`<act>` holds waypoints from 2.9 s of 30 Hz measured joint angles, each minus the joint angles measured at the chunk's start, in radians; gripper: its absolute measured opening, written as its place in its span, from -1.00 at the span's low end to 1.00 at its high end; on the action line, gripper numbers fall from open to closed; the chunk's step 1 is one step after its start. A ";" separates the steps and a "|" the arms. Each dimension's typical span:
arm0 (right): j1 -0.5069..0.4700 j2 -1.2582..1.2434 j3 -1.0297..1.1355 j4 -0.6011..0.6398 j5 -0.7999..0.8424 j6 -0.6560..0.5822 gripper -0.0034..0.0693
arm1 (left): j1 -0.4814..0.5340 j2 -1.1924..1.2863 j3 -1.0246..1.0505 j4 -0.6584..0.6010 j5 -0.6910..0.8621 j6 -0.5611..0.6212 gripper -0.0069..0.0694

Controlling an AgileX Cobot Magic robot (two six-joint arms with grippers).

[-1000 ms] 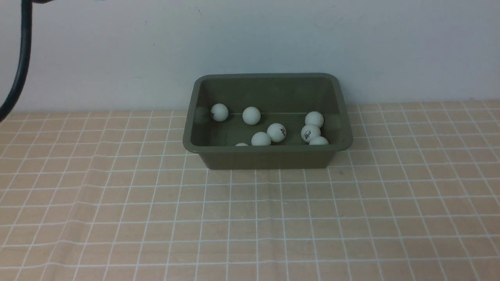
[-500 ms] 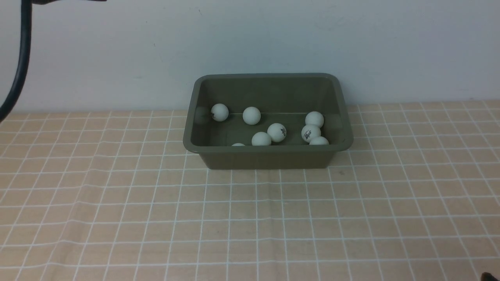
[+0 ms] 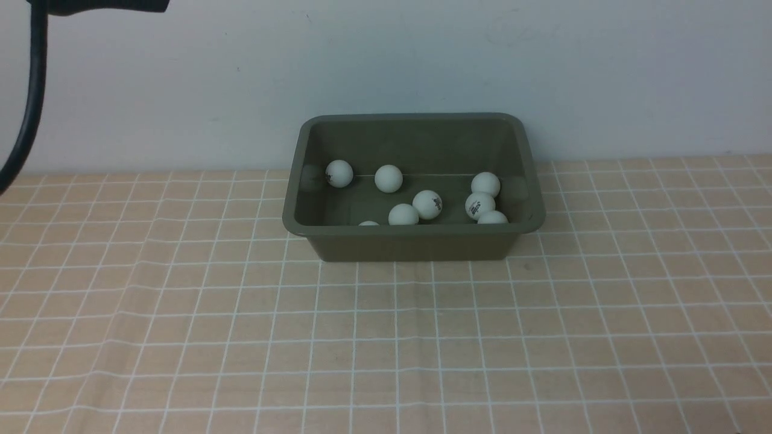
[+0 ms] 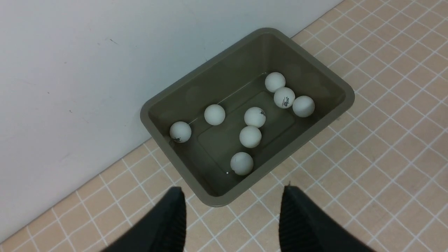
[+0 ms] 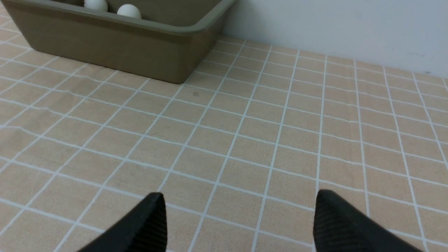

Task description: Put the table tennis balls into the box on the light coffee tablecloth.

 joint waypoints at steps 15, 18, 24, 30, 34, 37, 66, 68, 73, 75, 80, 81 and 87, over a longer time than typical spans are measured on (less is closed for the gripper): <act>0.000 0.000 0.000 0.000 -0.001 0.000 0.50 | 0.000 0.000 0.000 -0.039 0.000 0.001 -0.04; 0.000 0.000 0.000 0.000 -0.001 0.000 0.50 | 0.000 0.000 0.000 -0.076 -0.002 0.003 -0.04; 0.000 0.000 0.000 0.000 -0.001 0.000 0.50 | 0.000 0.000 0.000 -0.121 -0.016 0.034 -0.04; 0.000 0.000 0.000 0.000 -0.002 0.000 0.50 | 0.000 0.000 0.000 -0.181 -0.025 0.041 -0.04; 0.000 0.000 0.000 0.000 -0.002 0.000 0.50 | 0.000 0.000 0.000 -0.185 -0.025 0.041 -0.04; 0.000 0.000 0.000 0.000 -0.002 0.000 0.50 | 0.000 0.000 0.000 -0.188 -0.025 0.041 -0.04; 0.000 0.000 0.001 0.001 -0.004 0.000 0.50 | 0.000 -0.726 0.669 0.288 -0.247 -0.255 -0.04; 0.000 0.000 0.001 0.001 -0.004 0.000 0.50 | 0.000 -0.788 0.825 0.300 -0.306 -0.266 -0.04; 0.000 0.000 0.001 0.000 -0.005 0.000 0.50 | 0.000 -0.881 1.119 0.307 -0.493 -0.275 -0.04; 0.000 0.000 0.001 0.000 -0.005 0.000 0.50 | 0.000 -0.921 1.225 0.310 -0.574 -0.288 -0.04; 0.000 0.000 0.001 0.000 -0.005 0.000 0.50 | 0.000 -1.058 1.404 0.311 -0.675 -0.321 -0.04; 0.000 0.000 0.001 0.000 -0.005 0.000 0.50 | 0.000 -1.083 1.428 0.315 -0.676 -0.314 -0.04; 0.000 0.000 0.001 0.000 -0.005 0.000 0.50 | 0.031 -1.170 1.501 0.340 -0.682 -0.296 -0.04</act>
